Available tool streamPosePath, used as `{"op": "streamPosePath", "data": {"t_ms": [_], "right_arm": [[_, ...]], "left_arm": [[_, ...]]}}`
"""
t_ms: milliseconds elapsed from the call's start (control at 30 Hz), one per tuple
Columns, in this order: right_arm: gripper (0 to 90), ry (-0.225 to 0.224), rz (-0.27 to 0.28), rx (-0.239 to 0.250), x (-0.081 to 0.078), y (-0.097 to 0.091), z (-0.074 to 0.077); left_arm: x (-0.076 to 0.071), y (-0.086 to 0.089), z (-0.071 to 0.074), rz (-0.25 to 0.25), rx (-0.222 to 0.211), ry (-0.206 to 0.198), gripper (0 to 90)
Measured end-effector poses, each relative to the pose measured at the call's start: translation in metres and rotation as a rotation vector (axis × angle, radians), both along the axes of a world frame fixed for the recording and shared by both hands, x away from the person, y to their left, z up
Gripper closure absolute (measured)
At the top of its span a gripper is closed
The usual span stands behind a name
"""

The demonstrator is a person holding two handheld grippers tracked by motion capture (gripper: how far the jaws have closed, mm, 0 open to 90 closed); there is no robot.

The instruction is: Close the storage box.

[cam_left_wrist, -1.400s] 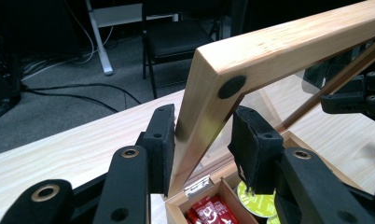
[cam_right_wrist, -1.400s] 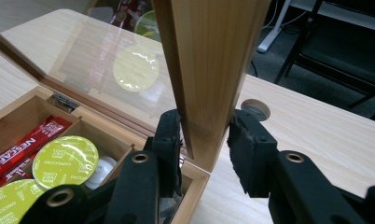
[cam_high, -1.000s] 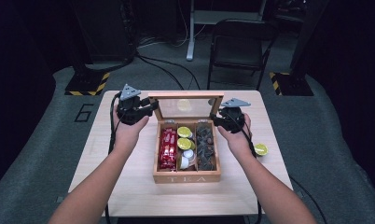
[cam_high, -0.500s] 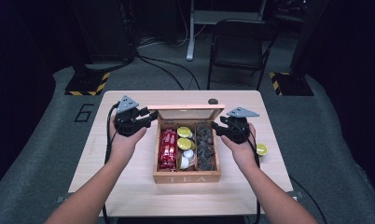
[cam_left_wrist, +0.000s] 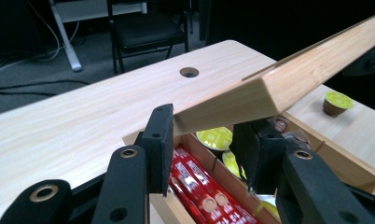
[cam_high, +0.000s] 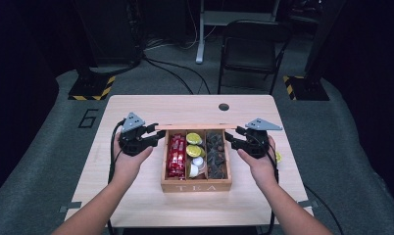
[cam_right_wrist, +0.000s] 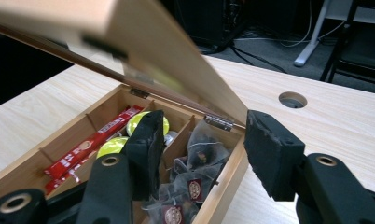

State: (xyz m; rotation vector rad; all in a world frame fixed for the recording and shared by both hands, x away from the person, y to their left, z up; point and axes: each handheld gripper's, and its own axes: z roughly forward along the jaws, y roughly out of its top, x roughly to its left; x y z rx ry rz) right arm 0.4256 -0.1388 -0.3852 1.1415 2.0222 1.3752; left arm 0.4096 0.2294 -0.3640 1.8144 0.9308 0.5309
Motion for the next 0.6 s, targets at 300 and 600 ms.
{"op": "streamPosePath", "data": {"t_ms": [300, 600], "right_arm": [[45.1, -0.05, 0.054, -0.069, -0.024, 0.003, 0.001], [44.0, -0.076, 0.065, -0.093, -0.041, 0.005, -0.005]], "left_arm": [[-0.013, 0.002, -0.016, -0.017, 0.002, 0.011, 56.4], [-0.028, -0.002, -0.035, -0.01, 0.007, 0.007, 51.9]]}}
